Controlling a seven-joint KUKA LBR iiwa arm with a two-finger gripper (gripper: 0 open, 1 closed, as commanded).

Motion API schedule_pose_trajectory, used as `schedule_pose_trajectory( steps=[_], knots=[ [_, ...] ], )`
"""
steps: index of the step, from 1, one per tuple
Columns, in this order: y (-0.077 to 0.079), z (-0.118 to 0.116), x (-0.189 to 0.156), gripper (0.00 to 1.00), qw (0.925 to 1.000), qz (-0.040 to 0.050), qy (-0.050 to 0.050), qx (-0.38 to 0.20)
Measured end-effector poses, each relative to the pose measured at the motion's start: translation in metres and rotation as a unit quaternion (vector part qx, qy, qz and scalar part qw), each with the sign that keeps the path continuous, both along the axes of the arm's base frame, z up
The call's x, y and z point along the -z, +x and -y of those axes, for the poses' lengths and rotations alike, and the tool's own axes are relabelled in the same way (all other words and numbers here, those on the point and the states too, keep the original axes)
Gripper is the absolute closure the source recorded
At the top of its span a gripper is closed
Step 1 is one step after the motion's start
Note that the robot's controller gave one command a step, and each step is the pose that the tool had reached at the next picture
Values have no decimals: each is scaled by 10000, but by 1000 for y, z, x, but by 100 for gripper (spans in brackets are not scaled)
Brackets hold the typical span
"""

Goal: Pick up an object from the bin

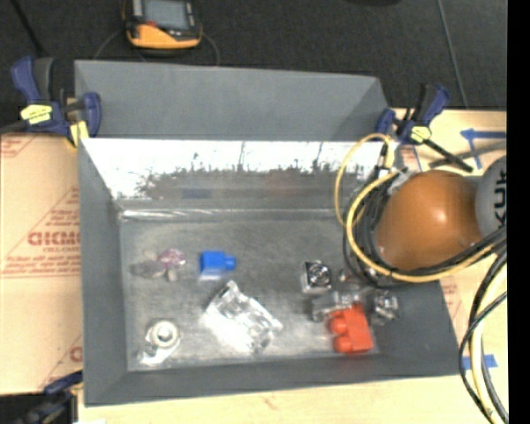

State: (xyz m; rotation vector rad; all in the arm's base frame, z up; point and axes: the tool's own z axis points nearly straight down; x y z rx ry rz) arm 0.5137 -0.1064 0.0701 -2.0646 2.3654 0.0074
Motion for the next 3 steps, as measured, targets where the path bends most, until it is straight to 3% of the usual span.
schedule_pose_trajectory(
  steps=[1,2,3],
  knots=[
    [0,0,0,100,10000,1,-1,8],
    [1,1,-20,100,10000,29,-23,38],
    [3,2,-102,100,10000,52,-31,55]
  ],
)
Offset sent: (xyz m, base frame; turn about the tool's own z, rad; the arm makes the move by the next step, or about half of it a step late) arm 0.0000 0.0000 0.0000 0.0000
